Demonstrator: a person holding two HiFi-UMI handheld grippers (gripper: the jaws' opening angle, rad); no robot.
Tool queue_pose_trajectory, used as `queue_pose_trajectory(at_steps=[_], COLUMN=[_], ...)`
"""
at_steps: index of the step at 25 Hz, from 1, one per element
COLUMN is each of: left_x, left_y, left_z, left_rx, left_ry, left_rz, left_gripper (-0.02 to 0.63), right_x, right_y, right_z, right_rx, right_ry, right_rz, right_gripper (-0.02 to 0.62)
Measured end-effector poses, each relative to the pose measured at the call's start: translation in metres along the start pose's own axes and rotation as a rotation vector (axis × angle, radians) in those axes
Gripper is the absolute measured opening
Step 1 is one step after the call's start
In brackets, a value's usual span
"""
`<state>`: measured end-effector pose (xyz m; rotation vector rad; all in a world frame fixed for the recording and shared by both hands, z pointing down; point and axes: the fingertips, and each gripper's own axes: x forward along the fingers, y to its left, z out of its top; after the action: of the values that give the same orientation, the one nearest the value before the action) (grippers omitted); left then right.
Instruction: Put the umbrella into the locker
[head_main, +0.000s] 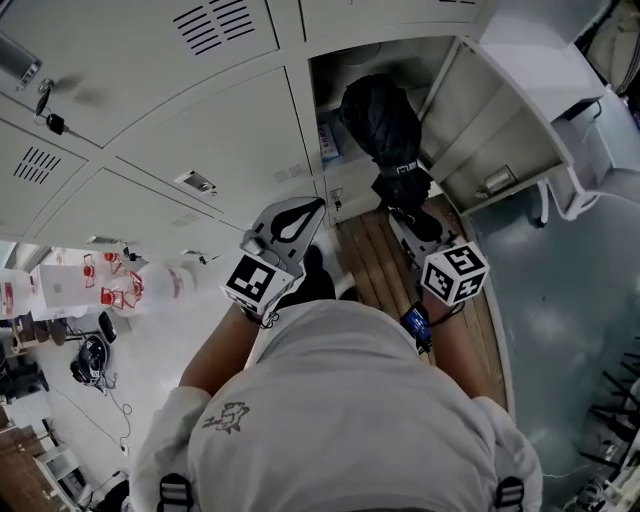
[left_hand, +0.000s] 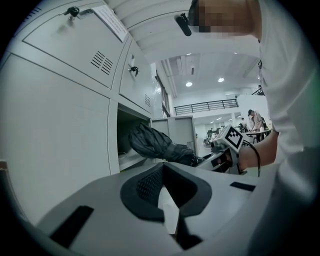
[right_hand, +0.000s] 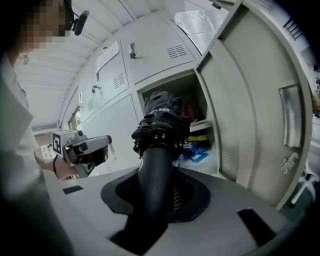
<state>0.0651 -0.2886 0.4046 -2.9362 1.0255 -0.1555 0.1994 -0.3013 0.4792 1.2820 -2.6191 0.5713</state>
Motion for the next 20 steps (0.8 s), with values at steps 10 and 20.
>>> queue_pose_trajectory(at_steps=[10,20], left_x=[0.027,0.05], left_y=[0.032,0.046], left_z=[0.004,0.026], left_rx=[0.018,0.053], left_ry=[-0.009,-0.045], left_rz=[-0.023,-0.056], left_gripper=[0.011,0.011], right_x=[0.05,0.095], right_y=[-0.018,-0.038], right_z=[0.046,0.102], right_rx=[-0.043,-0.1], right_ry=[0.003,0.0], right_rz=[0.002,0.001], right_gripper=[0.138,0.14])
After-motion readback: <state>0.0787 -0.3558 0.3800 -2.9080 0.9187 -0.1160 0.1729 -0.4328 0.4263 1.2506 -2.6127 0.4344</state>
